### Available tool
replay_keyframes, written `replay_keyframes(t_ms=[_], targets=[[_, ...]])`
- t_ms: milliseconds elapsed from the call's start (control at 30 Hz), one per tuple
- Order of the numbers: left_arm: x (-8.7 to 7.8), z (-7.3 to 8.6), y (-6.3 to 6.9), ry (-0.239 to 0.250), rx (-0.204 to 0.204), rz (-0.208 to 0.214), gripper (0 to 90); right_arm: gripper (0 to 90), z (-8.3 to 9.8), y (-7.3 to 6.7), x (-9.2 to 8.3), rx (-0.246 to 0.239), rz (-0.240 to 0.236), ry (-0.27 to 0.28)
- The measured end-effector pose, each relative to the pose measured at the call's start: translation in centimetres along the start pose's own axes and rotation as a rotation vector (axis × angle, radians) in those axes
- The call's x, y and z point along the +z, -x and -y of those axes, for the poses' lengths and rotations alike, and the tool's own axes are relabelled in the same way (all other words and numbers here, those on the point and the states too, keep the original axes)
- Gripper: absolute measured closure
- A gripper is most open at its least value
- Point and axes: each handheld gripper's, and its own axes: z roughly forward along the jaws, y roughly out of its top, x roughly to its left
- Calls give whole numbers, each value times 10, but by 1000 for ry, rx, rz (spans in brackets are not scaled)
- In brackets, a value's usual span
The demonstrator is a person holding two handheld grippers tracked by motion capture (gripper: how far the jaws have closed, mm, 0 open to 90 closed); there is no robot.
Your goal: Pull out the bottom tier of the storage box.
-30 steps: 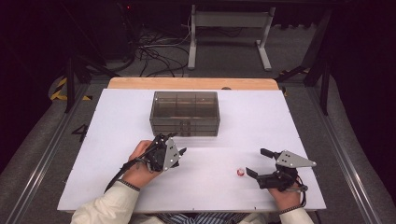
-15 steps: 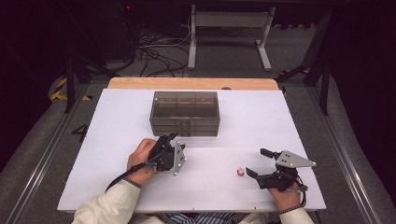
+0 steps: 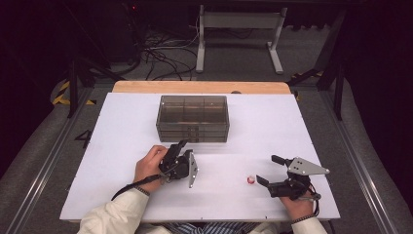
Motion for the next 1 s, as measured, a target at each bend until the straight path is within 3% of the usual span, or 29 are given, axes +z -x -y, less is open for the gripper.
replay_keyframes(t_ms=[433,833,1000], targets=[[13,-2,13,-42,57,-53,588,63,0,0,0,2,1,-2],[17,-1,17,-60,79,-62,595,63,0,1,0,-1,1,-3],[19,-1,21,-79,113,-86,612,68,0,1,0,-1,-1,-3]])
